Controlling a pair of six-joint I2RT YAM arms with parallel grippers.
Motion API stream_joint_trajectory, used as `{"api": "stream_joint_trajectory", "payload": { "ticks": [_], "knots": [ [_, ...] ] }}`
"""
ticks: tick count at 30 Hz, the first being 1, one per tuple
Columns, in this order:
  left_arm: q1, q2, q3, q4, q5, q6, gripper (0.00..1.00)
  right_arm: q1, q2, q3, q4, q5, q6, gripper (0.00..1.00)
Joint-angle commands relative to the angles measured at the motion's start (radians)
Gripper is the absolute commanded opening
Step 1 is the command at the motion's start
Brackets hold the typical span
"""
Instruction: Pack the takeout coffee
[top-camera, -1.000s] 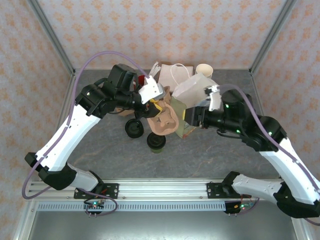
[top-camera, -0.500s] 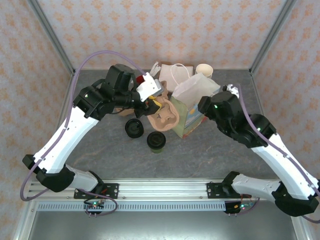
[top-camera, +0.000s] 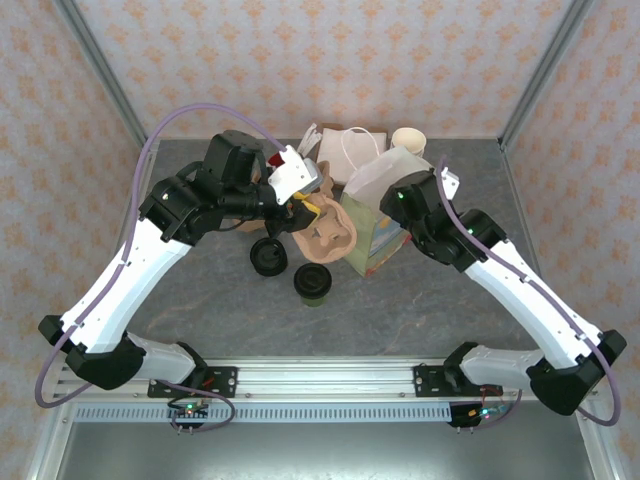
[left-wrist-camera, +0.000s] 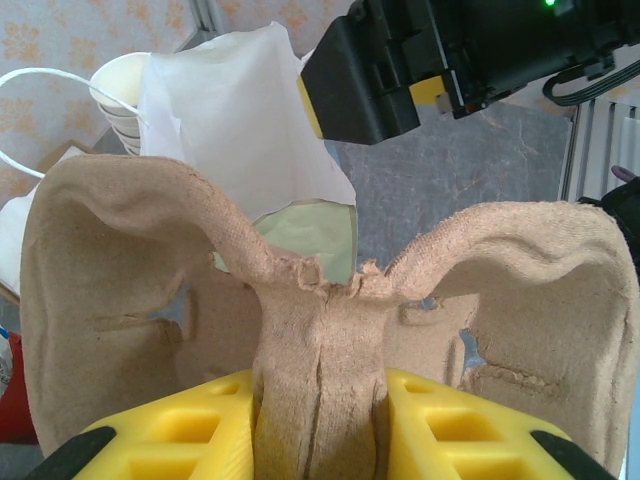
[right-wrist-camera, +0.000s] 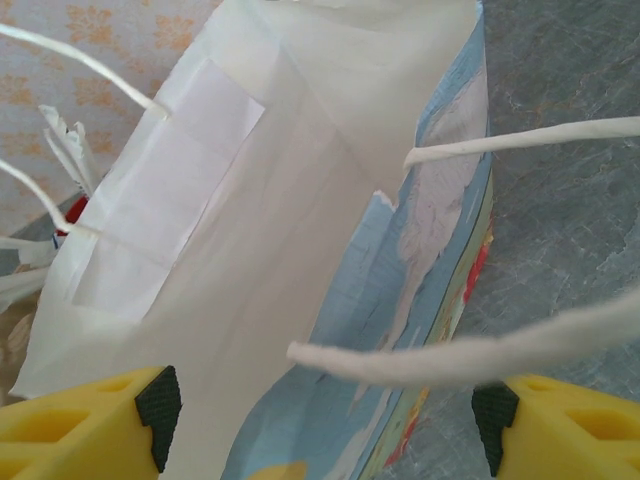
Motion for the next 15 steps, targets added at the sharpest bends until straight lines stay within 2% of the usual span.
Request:
{"api": "stream_joint_trajectory", "payload": {
  "ticks": [1, 10, 15],
  "knots": [
    [0.003, -0.017, 0.009, 0.035, -0.01, -0.022, 0.32, -0.03, 0.025, -0.017, 0.048, -0.028, 0.011, 0.77],
    [0.003, -0.008, 0.035, 0.033, 0.014, -0.044, 0.32, -0.06, 0.059, -0.005, 0.044, -0.028, -0.04, 0.64],
    [0.0, -0.001, 0.066, 0.044, 0.071, -0.084, 0.32, -0.066, 0.06, -0.006, 0.034, -0.053, -0.079, 0.43]
  ]
}}
